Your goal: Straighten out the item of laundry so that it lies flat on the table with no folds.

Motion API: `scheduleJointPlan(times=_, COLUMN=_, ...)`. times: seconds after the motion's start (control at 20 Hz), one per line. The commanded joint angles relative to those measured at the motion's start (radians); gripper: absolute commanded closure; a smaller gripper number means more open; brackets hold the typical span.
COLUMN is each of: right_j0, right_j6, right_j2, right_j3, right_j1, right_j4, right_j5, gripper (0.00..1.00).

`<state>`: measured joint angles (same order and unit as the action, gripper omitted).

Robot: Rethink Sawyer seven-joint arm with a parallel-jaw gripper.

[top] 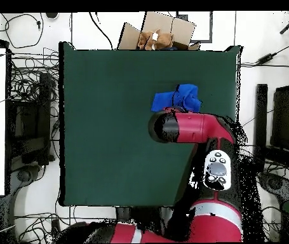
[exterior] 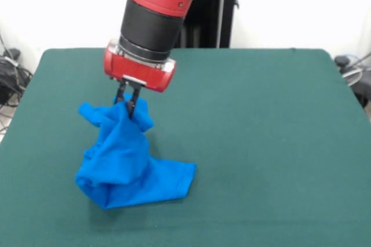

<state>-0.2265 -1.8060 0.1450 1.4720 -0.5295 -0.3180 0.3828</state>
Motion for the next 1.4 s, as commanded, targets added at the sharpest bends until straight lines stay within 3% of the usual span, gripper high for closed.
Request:
scheduleJointPlan(times=0.05, right_j0=0.065, right_j6=-0.029, right_j2=-0.104, right_j3=0.013, right_j1=0.083, right_j4=-0.044, right_j5=0.006, gripper=1.0)
scheduleJointPlan(times=0.25, right_j0=0.142, right_j6=-0.148, right_j2=-0.063, right_j3=-0.008, right_j1=0.114, right_j4=0.008, right_j5=-0.016, gripper=1.0)
scheduleJointPlan(times=0.5, right_j0=0.193, right_j6=-0.18, right_j2=-0.103, right_j3=0.083, right_j1=0.052, right_j4=0.048, right_j5=-0.047, gripper=1.0)
scheduleJointPlan(times=0.8, right_j0=0.244, right_j6=-0.244, right_j2=-0.106, right_j3=0.093, right_j1=0.058, right_j4=0.118, right_j5=-0.067, gripper=1.0)
scheduleJointPlan(times=1.4, right_j0=0.242, right_j6=-0.157, right_j2=-0.122, right_j3=0.11, right_j1=0.05, right_j4=0.144, right_j5=-0.074, gripper=1.0)
